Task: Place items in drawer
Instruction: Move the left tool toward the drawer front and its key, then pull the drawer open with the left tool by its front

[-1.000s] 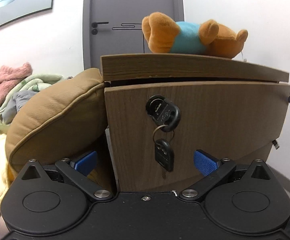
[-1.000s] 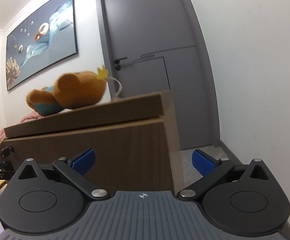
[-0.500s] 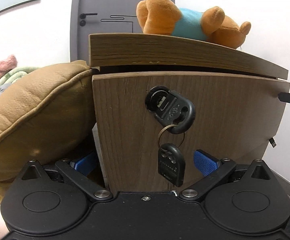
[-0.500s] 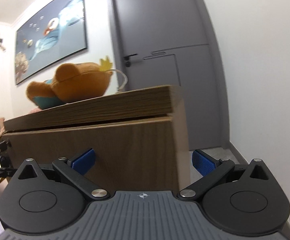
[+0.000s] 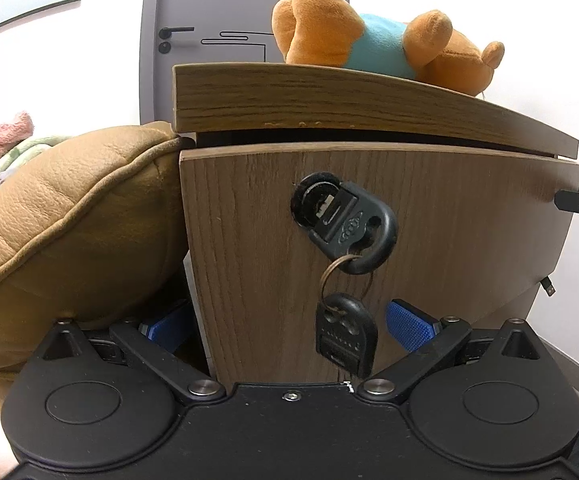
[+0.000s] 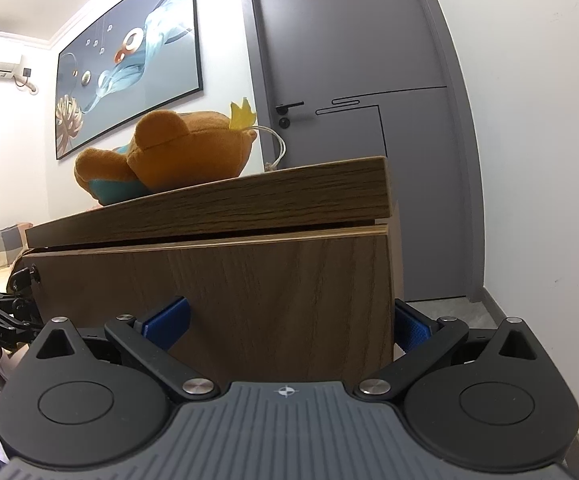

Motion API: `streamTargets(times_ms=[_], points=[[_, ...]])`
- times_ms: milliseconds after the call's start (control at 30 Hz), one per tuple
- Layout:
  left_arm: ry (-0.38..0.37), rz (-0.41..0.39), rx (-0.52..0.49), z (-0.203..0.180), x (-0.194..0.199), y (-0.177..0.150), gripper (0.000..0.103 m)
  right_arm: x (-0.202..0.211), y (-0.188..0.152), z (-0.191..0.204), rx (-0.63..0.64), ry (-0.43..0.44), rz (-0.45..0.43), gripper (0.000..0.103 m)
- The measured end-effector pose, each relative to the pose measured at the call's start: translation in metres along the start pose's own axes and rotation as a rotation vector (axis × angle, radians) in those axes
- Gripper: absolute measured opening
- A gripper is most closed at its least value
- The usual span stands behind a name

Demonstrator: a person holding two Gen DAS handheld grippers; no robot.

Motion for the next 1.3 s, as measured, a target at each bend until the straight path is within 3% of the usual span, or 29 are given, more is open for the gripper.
streamTargets(times_ms=[267, 800, 1300], points=[[-0.04, 0.033, 0.005, -0.002, -0.003, -0.006, 0.102, -0.001, 0.0, 0.001, -0.009, -0.009, 0.003, 0.103], [-0.043, 0.045, 0.021, -0.001, 0.002, -0.001, 0.102, -0.006, 0.0, 0.005, 0.002, -0.011, 0.001, 0.103], [-0.073, 0.073, -0.014, -0.001, -0.004, 0.01, 0.1, 0.01, -0.004, 0.015, 0.111, 0.067, 0.042, 0.103]])
Point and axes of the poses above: each gripper's, at about its wrist camera, not at the fingertips, and x roughly against the way its jaws point, z to its left, y to its top, the point moved 9 cm from there along -x, roughly the way its jaws point, and after that the axes turned 11 degrees about z, right-handed, at the moved point
